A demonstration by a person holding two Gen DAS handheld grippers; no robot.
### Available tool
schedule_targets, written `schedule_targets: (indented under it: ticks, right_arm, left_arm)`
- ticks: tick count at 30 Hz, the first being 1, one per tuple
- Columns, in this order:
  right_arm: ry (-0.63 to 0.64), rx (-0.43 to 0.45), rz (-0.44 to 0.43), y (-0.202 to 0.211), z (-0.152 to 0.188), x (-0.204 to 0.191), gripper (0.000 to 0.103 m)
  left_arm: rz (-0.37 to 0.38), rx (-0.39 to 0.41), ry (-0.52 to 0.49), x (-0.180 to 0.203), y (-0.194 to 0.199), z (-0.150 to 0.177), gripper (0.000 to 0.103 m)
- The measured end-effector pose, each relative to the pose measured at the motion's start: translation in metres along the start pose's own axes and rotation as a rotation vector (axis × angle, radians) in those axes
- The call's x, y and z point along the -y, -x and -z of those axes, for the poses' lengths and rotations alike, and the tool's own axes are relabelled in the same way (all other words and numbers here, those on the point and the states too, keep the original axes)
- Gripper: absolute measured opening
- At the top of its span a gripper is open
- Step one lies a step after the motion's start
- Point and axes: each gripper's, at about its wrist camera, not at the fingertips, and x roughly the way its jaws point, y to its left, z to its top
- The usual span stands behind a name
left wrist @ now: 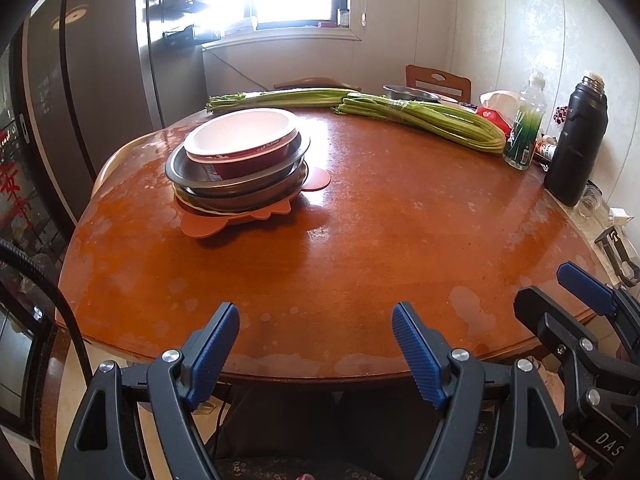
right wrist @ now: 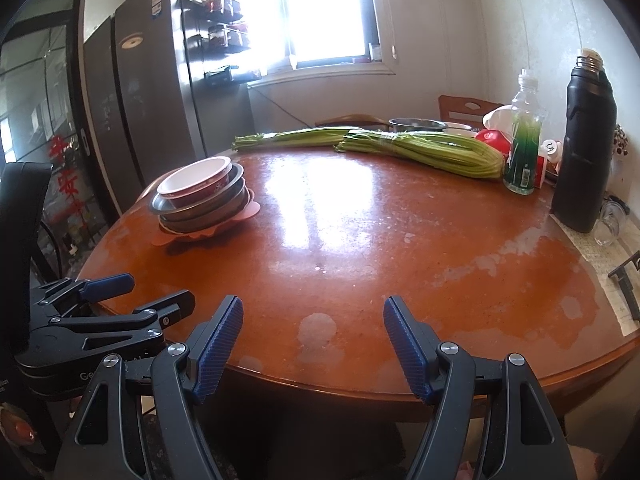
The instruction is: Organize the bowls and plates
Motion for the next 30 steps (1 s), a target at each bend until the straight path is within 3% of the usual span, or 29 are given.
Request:
schedule_targets:
  ticks: [30]
  right_arm:
    - [0.010,0.007,-0.001,0.0021,-0.0003,-0.0035,0.074]
  left_arm:
    - [-0.037,0.008,-0.004,-0.0023,0.0041,0.0017,0.078]
